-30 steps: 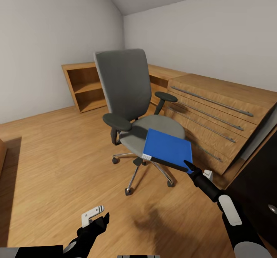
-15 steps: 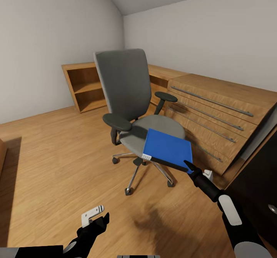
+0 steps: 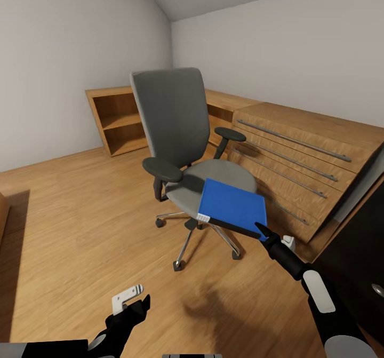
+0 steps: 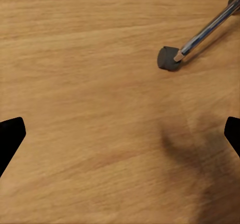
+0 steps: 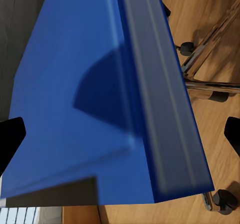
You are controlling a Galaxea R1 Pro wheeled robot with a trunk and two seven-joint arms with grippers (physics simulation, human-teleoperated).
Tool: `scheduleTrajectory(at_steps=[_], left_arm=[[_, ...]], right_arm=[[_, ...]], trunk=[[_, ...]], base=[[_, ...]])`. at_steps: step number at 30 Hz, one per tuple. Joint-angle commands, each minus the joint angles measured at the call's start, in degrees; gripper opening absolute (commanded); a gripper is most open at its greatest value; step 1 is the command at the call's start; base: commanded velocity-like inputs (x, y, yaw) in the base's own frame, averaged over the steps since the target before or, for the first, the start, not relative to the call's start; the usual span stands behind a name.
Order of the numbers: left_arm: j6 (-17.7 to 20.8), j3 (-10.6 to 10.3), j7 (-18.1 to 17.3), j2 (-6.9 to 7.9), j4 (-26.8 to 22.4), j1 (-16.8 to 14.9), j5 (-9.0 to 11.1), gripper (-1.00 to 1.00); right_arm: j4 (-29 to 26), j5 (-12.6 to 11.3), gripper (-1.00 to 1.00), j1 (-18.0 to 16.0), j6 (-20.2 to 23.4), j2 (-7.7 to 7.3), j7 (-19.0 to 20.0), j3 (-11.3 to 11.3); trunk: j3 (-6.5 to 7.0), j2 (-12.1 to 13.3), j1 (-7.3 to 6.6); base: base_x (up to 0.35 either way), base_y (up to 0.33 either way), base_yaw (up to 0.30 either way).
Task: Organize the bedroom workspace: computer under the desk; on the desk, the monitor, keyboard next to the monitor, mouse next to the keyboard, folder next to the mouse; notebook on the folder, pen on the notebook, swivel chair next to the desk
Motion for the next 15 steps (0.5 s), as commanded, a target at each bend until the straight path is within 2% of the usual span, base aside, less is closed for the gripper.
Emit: scheduleTrajectory(at_steps=[1,15], left_arm=[[-0.1,-0.1,0.1,-0.1,0.0,-0.1,0.1,1.0],[-0.1,-0.1,0.1,-0.31,0.1,-0.1,0.1,1.0]], right_arm=[[0.0,-0.3,1.0,0.0,0.5,0.01,0.0,-0.1],[0.0,-0.3,1.0,0.0,0.5,0.01,0.0,-0.1]], trunk=[[-0.05,0.0,-0.01],[-0.05,0.0,-0.01]], base=[[0.0,0.0,0.0],[0.0,0.0,0.0]])
